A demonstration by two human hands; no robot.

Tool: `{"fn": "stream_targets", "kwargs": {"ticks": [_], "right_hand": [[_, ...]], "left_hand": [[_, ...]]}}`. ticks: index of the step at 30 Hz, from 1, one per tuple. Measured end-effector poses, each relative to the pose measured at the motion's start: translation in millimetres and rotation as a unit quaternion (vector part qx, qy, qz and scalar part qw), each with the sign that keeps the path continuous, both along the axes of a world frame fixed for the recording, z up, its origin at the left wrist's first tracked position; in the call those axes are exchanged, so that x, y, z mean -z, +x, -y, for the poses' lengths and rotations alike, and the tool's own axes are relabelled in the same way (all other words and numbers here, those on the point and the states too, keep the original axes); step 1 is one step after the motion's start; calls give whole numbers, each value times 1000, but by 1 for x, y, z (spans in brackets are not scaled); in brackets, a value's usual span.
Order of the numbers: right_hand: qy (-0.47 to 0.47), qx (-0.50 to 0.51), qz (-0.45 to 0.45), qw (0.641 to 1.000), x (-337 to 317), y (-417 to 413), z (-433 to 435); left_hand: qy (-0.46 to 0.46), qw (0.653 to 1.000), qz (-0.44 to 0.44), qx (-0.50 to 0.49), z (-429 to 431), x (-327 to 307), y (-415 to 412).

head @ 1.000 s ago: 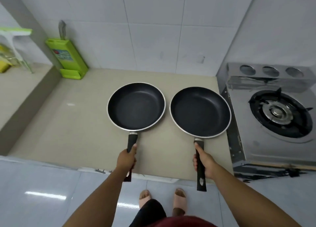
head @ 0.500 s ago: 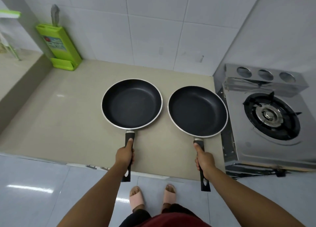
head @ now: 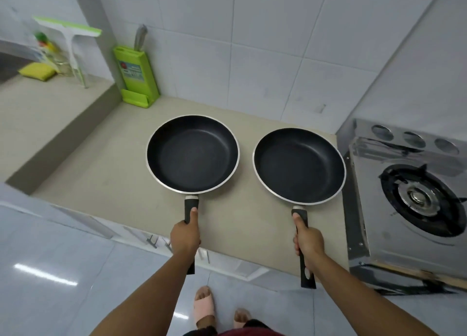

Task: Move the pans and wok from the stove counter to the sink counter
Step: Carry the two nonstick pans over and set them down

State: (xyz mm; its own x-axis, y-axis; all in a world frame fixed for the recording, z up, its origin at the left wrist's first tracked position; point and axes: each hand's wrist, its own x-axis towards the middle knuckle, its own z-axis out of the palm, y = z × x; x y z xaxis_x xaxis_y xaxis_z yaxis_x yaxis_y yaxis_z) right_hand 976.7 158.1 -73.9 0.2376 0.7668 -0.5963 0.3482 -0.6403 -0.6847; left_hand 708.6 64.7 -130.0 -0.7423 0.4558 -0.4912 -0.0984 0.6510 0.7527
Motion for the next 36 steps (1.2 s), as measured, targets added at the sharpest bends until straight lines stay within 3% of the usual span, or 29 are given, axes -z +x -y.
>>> {"fn": "stream_targets", "kwargs": {"ticks": [10, 24, 30, 36], "right_hand": [[30, -158, -53, 986, -33, -48, 7], [17, -367, -108, 924, -36, -176, 69], [32, -430, -109, 896, -40, -270, 100], [36, -458, -104, 882, -48, -394, 139]], "left_hand": [[36, 985, -21, -167, 76, -31, 9], [4, 932, -59, -359, 227, -31, -28], [5, 910, -60, -410, 271, -28, -82], [29, 892, -53, -447, 319, -31, -188]]}}
